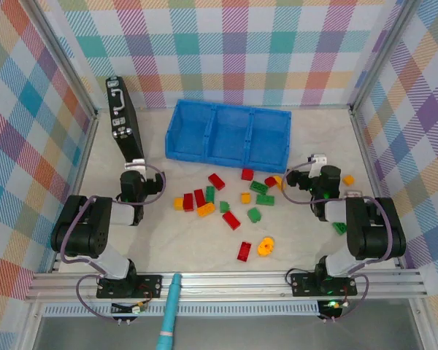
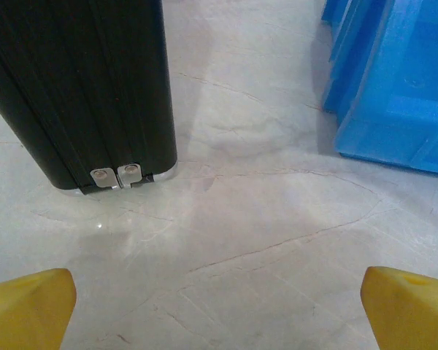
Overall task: Sort the legos into containers by color
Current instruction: Pick up the lego from the middle-right of the table.
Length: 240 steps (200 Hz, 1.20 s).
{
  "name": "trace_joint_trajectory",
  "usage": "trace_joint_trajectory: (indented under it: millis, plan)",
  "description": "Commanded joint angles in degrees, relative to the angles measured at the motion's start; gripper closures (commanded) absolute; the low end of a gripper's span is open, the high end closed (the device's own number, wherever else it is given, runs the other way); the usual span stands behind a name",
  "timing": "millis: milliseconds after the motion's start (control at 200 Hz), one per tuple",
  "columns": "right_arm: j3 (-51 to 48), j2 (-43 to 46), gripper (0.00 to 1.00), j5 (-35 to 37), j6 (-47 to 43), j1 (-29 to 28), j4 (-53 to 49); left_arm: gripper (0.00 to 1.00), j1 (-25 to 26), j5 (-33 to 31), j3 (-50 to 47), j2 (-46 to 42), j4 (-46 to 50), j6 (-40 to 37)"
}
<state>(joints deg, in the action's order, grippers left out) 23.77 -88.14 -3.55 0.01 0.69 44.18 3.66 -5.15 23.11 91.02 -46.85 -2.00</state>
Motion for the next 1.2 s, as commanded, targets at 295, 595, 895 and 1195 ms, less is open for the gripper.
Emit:
trace_joint_trajectory:
  millis: [295, 595, 895, 1195]
  plan:
    - [0.22, 0.27, 0.01, -0.77, 0.31, -0.32, 2.35, 0.0, 0.21, 0.31, 0.91, -0.41, -1.67, 0.07]
    - [0.22, 0.25, 0.01, -0.84, 0.27, -0.29, 2.31, 0.0, 0.03, 0.57, 0.93, -0.41, -1.75, 0.05]
    - [0.14, 0.25, 0.01, -0.76, 0.27, -0.27, 2.4, 0.0, 0.03, 0.56, 0.97, -0.32, -1.62, 0.07]
    - [17.75, 14.03, 0.01, 8.52, 7.54, -0.33, -41.29, 0.0, 1.07, -4.38, 9.59, -6.46, 18.97, 1.02]
